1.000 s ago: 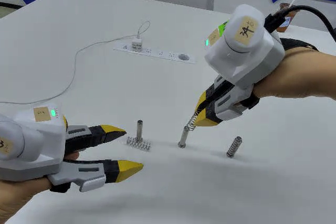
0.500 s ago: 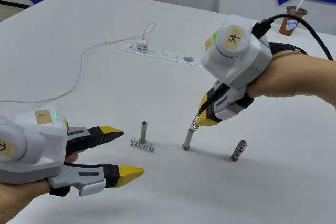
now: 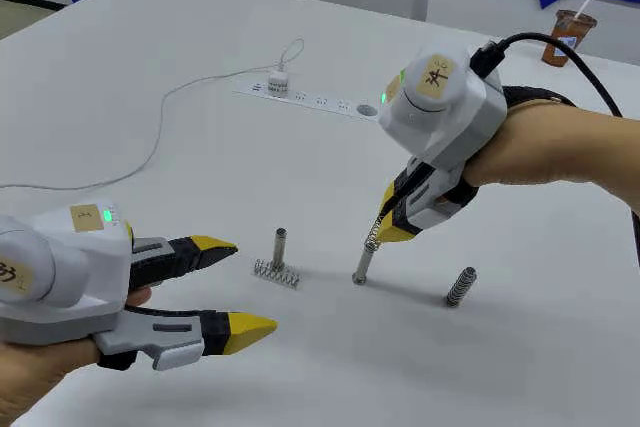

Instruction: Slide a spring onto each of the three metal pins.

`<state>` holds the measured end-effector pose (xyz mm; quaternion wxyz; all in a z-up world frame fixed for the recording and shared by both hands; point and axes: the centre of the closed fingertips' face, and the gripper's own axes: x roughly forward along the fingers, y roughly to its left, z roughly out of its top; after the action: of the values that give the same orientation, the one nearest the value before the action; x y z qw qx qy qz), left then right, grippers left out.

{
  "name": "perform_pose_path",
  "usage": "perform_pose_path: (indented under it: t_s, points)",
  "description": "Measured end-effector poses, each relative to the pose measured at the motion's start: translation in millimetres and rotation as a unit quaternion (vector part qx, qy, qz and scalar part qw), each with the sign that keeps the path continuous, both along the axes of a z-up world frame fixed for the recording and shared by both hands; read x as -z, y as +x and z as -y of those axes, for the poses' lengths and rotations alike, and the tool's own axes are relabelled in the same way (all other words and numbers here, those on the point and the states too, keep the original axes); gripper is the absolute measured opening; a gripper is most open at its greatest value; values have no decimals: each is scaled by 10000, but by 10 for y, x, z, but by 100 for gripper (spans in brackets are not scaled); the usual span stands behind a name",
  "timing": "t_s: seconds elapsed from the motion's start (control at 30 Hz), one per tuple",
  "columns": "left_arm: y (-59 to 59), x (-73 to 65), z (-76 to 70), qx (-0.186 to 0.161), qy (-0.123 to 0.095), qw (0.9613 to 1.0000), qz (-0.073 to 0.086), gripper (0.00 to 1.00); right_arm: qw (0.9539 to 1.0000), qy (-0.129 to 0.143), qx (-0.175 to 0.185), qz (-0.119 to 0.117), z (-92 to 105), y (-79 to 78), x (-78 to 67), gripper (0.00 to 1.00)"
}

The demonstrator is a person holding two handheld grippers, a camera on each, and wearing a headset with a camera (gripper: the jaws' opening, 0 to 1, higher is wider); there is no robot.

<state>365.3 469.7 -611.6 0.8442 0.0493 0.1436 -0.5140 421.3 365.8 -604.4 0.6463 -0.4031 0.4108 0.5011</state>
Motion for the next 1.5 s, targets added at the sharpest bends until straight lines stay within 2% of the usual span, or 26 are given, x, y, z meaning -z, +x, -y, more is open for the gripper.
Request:
perform_pose_path:
  t_s: [0.3, 0.7, 0.97, 1.3, 1.5]
  points:
    - [-2, 19, 4, 7, 17, 10000, -7, 58, 9999, -79, 24, -116, -17, -2, 112, 12]
    - [-7, 21, 16, 27, 37, 10000, -10, 57, 9994, -263, 74, -221, -18, -55, 357, 12]
    - [-8, 17, 20, 33, 47, 10000, -7, 57, 9990, -341, 111, -269, -9, -16, 509, 12]
    - [-17, 31, -4, 3, 63, 10000, -23, 57, 9988, -359, 122, -304, 8, -16, 567, 12]
    - [-24, 31, 1, 4, 77, 10000, -27, 57, 9992, -282, 113, -257, 2, -12, 526, 17]
